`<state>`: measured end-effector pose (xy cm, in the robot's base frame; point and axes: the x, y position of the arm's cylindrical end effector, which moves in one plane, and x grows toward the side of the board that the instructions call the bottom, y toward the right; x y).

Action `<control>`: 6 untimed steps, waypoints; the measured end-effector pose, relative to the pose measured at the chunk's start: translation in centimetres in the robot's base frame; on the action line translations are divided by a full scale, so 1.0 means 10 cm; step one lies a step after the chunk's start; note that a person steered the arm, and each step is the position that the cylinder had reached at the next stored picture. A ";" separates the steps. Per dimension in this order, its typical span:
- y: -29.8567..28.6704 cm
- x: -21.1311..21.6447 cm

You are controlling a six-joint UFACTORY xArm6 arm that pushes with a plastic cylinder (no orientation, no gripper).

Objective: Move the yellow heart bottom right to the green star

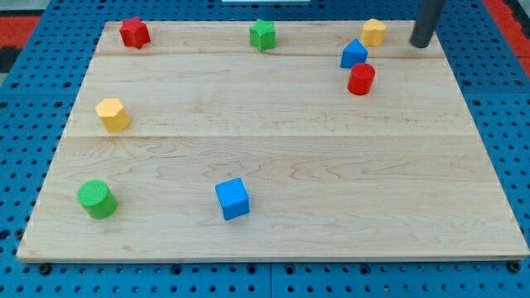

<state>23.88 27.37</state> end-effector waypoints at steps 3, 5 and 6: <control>-1.32 -0.13; -1.87 -0.46; -2.44 -0.34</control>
